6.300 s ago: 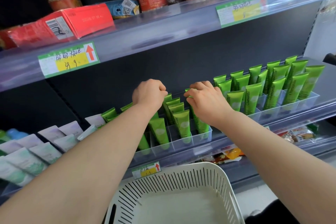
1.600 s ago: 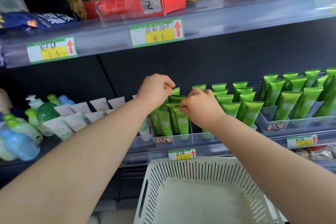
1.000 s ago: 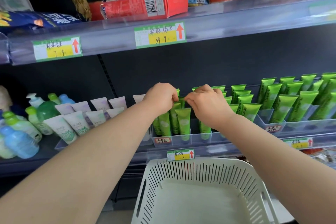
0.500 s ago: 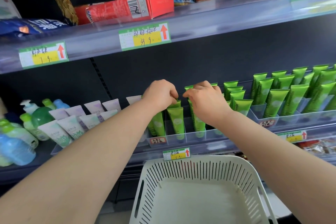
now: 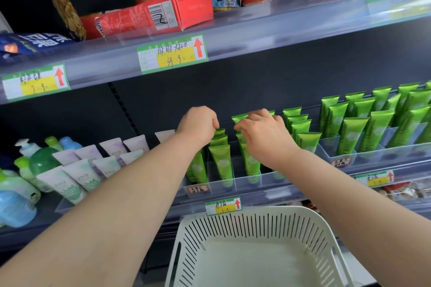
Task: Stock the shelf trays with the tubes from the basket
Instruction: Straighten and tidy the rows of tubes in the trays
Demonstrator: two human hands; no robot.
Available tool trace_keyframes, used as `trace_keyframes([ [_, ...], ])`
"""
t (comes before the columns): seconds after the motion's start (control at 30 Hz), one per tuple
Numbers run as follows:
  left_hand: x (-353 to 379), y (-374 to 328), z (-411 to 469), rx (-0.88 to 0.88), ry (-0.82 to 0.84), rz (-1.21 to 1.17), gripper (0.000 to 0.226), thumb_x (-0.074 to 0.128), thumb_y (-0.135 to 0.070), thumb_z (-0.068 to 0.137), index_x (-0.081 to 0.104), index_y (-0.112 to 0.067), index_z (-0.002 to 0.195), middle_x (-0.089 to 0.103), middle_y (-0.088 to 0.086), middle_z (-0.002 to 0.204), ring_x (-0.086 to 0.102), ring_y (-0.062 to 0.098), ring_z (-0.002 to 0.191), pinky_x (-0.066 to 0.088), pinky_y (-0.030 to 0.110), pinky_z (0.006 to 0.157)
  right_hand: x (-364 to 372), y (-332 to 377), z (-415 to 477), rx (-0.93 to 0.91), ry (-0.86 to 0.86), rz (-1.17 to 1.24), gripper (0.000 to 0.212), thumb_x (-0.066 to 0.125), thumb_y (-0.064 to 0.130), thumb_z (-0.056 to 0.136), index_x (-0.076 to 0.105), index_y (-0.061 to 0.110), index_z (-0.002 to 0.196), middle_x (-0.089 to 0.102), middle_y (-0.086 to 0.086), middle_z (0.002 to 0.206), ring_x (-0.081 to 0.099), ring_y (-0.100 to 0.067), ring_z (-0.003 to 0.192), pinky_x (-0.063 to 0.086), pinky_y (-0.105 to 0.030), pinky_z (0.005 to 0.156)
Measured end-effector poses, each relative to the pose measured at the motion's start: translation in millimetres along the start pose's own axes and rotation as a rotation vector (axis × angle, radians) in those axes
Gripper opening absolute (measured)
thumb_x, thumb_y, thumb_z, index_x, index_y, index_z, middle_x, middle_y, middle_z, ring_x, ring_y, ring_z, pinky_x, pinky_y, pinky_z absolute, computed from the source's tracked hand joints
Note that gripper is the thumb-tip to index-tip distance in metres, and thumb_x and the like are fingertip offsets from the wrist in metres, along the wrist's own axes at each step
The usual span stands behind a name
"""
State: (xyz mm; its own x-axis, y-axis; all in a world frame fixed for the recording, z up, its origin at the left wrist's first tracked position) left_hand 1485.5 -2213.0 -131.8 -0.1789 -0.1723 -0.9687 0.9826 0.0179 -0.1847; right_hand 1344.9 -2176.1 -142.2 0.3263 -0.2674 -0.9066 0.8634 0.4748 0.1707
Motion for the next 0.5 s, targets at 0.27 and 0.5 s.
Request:
trace_keyframes([
  [0.27, 3, -7, 0, 0.037, 0.012, -0.004, 0.015, 0.066, -0.011, 0.088, 0.074, -0.024, 0.088, 0.070, -0.002, 0.097, 0.063, 0.023, 0.093, 0.054, 0.034, 0.079, 0, 2, 4, -0.010, 0.000, 0.007, 0.037, 0.046, 0.015, 0.094, 0.057, 0.027, 0.127, 0.058, 0.005, 0.125, 0.034, -0.018, 0.129, 0.032, -0.038, 0.089],
  [0.5, -13, 7, 9, -0.005, -0.132, -0.087, 0.021, 0.061, -0.009, 0.089, 0.074, -0.025, 0.087, 0.066, -0.003, 0.091, 0.061, 0.021, 0.086, 0.054, 0.036, 0.076, 5, 6, 7, -0.008, 0.014, 0.032, 0.034, 0.045, 0.016, 0.095, 0.058, 0.026, 0.125, 0.058, 0.003, 0.125, 0.034, -0.019, 0.128, 0.032, -0.039, 0.089],
])
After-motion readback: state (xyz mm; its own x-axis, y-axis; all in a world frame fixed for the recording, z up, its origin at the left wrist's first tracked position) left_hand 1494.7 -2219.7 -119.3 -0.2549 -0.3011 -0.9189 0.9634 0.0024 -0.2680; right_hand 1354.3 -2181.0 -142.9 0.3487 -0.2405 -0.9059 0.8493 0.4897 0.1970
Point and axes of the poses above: each hand's wrist, its own z-axis towards the middle knuckle, its own x-axis out of the palm, y = z × x, the point moved 9 cm from there along z, towards the middle knuckle
